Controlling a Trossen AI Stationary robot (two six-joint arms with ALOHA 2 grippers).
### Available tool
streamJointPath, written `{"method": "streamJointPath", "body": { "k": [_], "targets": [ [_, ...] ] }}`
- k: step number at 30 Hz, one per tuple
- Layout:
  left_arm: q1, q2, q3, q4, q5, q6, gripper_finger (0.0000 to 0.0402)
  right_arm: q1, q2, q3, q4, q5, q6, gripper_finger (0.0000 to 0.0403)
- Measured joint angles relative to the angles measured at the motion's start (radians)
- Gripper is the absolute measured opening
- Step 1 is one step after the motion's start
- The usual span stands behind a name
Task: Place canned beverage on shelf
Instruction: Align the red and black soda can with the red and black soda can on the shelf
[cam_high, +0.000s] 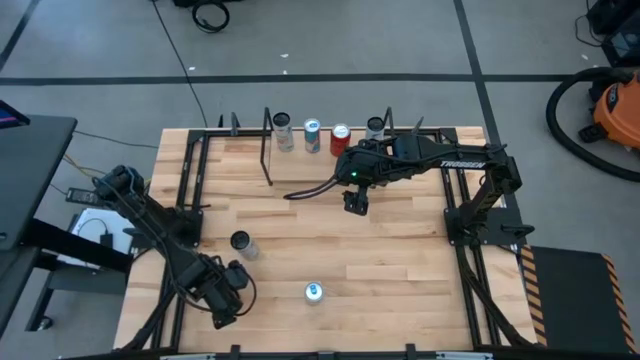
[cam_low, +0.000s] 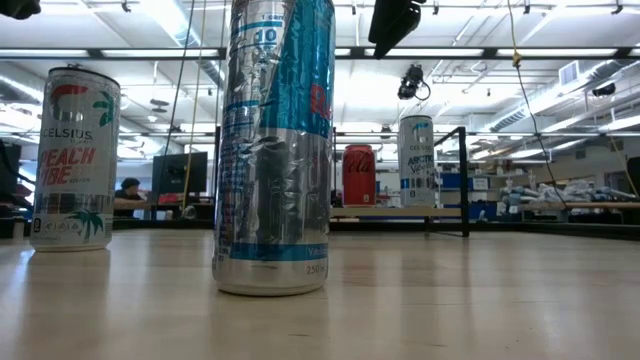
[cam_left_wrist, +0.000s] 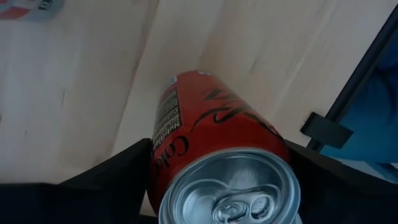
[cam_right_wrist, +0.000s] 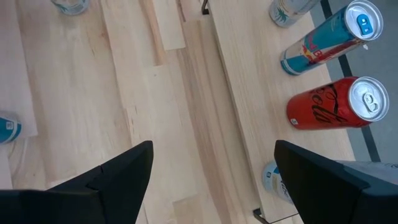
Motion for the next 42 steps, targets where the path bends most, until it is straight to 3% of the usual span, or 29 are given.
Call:
{"method": "streamJointPath", "body": {
  "k": [11,19,26,34,42],
  "targets": [
    [0.000,0.001,-0.001,-0.004,-0.020,-0.017,0.0346,0.000,0.000,0.000,0.000,0.000,0.000,0.0346],
    [0.001,0.000,-0.001,-0.005,-0.012,0.014,0.0308,0.000,0.000,0.000,0.000,0.000,0.000,0.0346],
    [0.009,0.002,0.026,-0.007,-0.011,0.067,0.0307,0.000,0.000,0.000,0.005,0.000,0.000,0.0346],
    [0.067,0.002,0.142,-0.014,-0.044,0.202,0.0307,0.000,0.000,0.000,0.008,0.000,-0.001,0.0346],
    [0.193,0.000,0.263,-0.098,-0.059,0.423,0.0311,0.000,0.000,0.000,0.008,0.000,-0.003,0.0346]
  ]
}}
